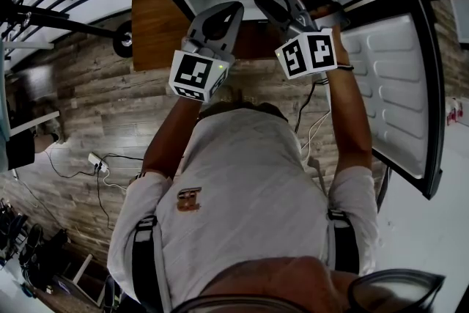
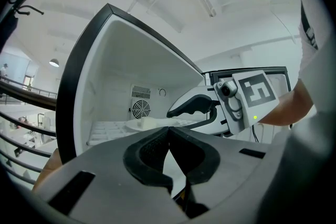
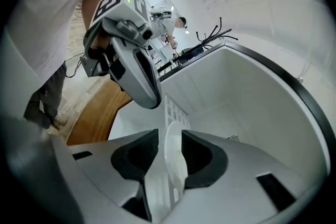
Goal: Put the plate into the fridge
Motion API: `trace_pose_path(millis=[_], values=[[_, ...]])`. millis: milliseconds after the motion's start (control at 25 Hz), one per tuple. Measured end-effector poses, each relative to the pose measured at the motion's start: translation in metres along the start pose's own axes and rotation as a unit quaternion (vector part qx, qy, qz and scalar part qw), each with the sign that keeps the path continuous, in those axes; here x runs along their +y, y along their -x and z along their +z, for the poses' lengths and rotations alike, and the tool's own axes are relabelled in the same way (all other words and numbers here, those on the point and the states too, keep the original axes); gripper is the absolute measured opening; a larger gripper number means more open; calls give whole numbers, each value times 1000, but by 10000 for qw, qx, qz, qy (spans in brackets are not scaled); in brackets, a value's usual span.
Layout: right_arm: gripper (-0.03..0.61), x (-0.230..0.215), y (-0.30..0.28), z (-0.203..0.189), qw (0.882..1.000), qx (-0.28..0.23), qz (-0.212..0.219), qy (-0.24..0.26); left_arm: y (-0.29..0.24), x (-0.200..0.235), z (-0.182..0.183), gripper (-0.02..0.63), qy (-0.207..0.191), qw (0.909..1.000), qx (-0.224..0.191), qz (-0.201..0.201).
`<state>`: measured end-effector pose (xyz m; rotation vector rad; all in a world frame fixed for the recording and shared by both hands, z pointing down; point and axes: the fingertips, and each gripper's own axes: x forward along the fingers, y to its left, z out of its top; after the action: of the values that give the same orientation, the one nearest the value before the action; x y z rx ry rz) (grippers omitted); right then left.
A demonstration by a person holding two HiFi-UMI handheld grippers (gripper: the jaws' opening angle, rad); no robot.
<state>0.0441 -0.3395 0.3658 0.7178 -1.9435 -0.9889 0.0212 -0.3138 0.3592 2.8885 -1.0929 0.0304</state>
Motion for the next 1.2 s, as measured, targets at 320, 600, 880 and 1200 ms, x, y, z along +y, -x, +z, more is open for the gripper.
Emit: trace_pose_path(millis=[320,600,880,1200], values=[[98,-5,17,15,9974,-342,-297,-558,0,-2,6,18,-87,9999,-89,24],[58,0,28,27,9804,-777,-549,-1724,4,-4,14,18,-118,9995,-293,41],[46,9,44,37,9346,-1364,-727,-3204,9,-9,21,18,-145,9988,-461,2],[40,-4,64,38,8550,-2260,-1087,-4540,16,-19,24,18,-149,9984,-549,-12]])
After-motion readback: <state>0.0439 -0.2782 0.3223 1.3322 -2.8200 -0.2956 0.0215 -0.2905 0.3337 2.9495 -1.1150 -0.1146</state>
